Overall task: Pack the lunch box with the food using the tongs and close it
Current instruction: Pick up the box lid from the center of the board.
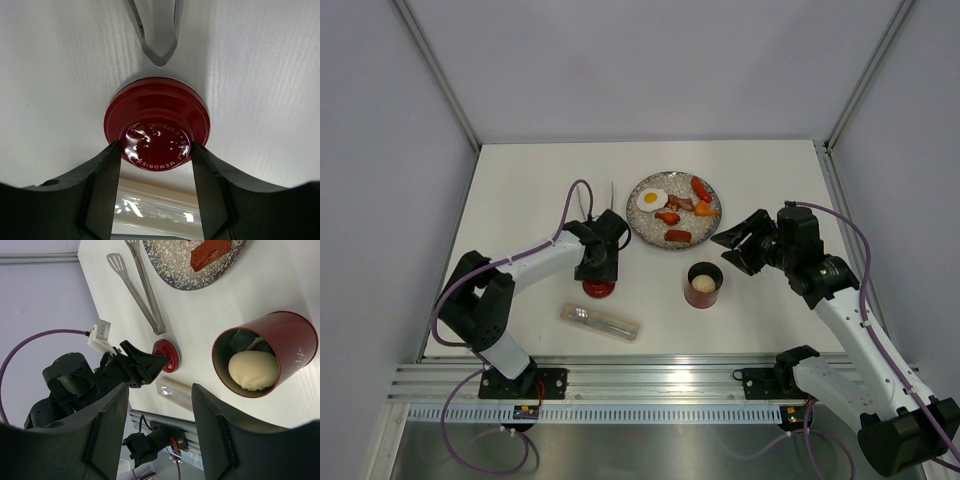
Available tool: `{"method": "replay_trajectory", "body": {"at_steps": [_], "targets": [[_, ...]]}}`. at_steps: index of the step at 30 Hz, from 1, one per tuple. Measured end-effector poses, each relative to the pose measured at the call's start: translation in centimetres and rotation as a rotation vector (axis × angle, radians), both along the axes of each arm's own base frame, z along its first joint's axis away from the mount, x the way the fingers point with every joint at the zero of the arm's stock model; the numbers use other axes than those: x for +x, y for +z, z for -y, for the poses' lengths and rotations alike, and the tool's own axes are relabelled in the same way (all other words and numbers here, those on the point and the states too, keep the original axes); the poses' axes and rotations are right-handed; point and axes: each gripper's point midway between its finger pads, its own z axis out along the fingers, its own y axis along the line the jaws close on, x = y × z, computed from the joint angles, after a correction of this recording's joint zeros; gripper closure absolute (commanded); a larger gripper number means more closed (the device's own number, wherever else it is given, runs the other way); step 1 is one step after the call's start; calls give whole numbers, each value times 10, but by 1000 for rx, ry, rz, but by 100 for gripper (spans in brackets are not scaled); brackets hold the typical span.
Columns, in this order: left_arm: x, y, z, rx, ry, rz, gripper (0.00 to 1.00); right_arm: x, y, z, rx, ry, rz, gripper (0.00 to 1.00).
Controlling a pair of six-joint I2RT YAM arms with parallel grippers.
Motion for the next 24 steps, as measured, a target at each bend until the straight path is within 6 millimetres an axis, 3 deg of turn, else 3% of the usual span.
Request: {"method": "replay_trajectory", "body": {"at_steps": [7, 14, 19, 24], "targets": [[-8, 26, -2, -15, -45, 19, 86, 0, 0, 0, 2, 2, -1, 39], [-8, 58, 19, -45, -135, 40, 90, 0, -8, 5, -41, -10, -12, 39], [-9, 90, 45, -88, -215, 77, 91, -2, -28, 33, -165, -69, -54, 39], [-15, 131, 83, -148, -327, 133, 94, -7, -47, 67, -262, -133, -118, 38]]}}
